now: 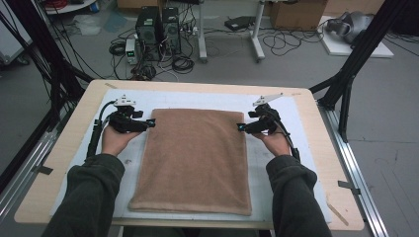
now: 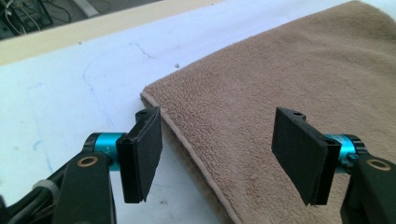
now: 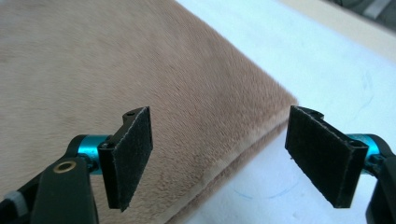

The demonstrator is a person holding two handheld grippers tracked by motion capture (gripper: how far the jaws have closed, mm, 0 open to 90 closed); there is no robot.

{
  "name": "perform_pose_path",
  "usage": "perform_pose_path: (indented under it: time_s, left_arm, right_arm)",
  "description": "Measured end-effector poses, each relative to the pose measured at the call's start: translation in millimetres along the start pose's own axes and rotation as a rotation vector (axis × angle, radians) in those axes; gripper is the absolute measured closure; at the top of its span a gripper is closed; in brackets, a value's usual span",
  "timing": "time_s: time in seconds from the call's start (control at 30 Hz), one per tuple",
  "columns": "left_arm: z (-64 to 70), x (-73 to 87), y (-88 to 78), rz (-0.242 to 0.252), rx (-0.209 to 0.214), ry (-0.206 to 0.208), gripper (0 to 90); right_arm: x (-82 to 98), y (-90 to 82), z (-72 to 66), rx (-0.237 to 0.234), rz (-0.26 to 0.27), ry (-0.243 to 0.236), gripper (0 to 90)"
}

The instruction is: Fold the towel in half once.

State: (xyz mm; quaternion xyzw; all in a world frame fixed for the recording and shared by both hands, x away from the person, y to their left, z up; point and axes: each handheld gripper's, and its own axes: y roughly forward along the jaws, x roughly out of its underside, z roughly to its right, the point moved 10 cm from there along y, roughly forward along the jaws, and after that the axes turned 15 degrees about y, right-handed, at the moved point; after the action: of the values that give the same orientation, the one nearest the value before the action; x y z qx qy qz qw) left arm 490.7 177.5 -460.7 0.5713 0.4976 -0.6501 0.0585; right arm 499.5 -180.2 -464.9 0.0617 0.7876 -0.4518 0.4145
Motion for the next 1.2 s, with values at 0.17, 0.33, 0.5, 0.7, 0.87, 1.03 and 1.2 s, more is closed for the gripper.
perform_pose_path:
  time_s: [0.17, 0.33, 0.5, 0.7, 0.87, 1.03, 1.2]
  left_arm:
    - [1.0, 16.2, 18.6, -0.066, 0.015, -0.024, 33.5]
    - [2.7, 27.4, 32.1, -0.124, 0.020, -0.039, 39.0]
    - [5.0, 33.9, 37.3, -0.146, 0.031, -0.031, 40.6]
    - [5.6, 34.6, 36.1, -0.156, 0.028, -0.032, 43.3]
    - [5.8, 34.7, 34.9, -0.162, 0.030, -0.039, 50.0]
    - [8.8, 34.7, 33.1, -0.154, 0.072, -0.050, 62.3]
    - [12.0, 33.9, 33.0, -0.147, 0.120, -0.083, 75.1]
  right_arm:
    - [10.1, 17.6, 8.5, 0.041, -0.030, 0.000, 24.5]
    - [17.7, 31.4, 20.9, 0.107, -0.054, 0.034, 25.2]
    - [22.2, 41.9, 19.7, 0.088, -0.068, 0.053, 26.3]
    - [24.8, 41.5, 18.7, 0.075, -0.088, 0.063, 37.7]
    - [26.0, 40.3, 12.8, 0.042, -0.106, 0.073, 51.7]
    - [26.7, 40.4, 5.0, -0.010, -0.126, 0.067, 71.6]
    - [27.7, 41.0, 1.2, -0.062, -0.136, 0.094, 79.9]
